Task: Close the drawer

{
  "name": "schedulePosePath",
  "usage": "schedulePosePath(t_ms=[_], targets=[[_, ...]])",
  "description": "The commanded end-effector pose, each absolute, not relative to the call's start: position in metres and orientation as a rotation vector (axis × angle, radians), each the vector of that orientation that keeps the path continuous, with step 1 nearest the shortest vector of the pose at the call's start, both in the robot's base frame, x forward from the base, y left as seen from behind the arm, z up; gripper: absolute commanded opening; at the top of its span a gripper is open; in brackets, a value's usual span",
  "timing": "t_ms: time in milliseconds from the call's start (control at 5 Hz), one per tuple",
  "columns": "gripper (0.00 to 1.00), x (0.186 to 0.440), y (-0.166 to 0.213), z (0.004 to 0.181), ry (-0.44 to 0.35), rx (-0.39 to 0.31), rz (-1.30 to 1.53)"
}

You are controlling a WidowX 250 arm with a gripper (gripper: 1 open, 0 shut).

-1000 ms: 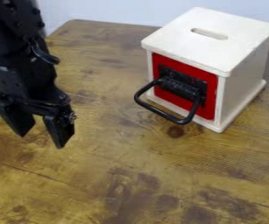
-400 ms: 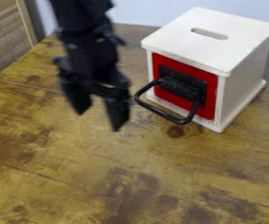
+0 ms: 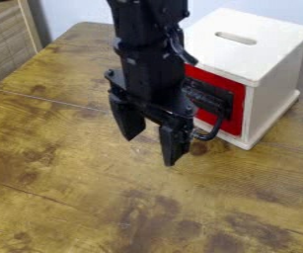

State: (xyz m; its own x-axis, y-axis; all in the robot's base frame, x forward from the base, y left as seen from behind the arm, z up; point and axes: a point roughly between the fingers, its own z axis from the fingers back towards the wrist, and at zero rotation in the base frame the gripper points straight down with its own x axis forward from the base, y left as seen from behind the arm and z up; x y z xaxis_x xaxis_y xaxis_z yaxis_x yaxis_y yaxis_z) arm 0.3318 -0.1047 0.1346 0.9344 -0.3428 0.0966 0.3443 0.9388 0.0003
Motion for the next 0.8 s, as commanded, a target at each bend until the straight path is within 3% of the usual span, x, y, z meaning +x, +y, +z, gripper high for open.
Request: schedulePosePath(t_ms=[0, 600], targets=[[1.00, 0.325, -0.105, 0.162, -0.174, -0.024, -0.353], [1.00, 0.331, -0.082, 0.157, -0.182, -0.022, -0.295]])
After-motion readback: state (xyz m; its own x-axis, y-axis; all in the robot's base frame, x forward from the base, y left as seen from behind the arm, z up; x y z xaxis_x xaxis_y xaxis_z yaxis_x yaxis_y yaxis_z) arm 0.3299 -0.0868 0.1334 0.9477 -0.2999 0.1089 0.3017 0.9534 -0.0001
